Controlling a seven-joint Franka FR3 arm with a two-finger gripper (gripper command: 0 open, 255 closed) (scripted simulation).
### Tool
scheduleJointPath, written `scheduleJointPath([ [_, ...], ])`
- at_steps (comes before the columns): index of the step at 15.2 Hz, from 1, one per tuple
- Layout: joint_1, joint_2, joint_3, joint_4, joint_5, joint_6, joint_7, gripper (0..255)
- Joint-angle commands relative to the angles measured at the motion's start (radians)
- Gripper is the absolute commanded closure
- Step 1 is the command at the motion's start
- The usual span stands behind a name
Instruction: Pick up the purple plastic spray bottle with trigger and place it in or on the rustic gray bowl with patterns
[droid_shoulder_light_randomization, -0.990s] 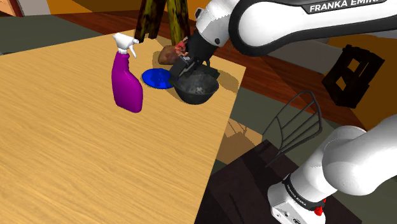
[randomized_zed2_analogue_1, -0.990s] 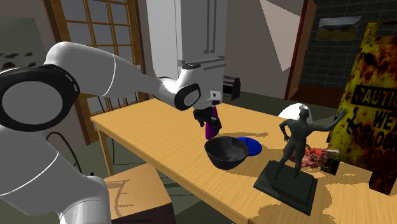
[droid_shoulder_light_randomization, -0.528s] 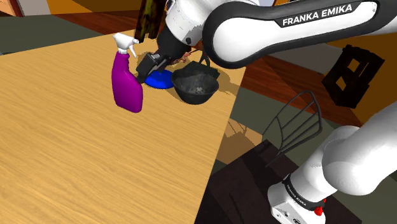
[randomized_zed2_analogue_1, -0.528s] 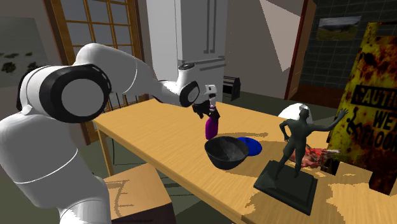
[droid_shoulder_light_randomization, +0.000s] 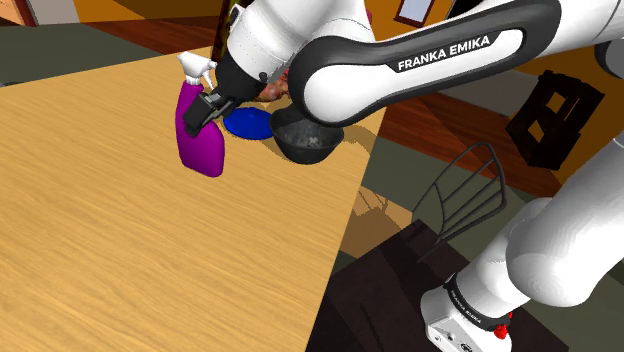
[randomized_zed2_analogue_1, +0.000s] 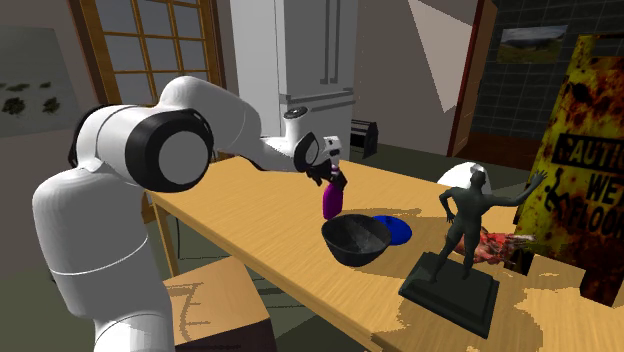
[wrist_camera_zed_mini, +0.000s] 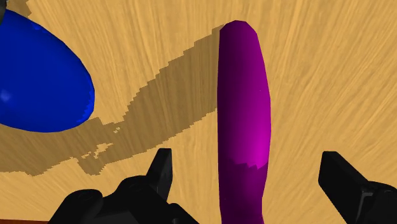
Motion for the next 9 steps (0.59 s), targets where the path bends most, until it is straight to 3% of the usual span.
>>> scheduleJointPath([
  [1,0.001,0.026,0.0,0.004,-0.03,0.018,0.021,0],
  [9,0.002,0.034,-0.001,0.006,-0.039,0.022,0.027,0],
])
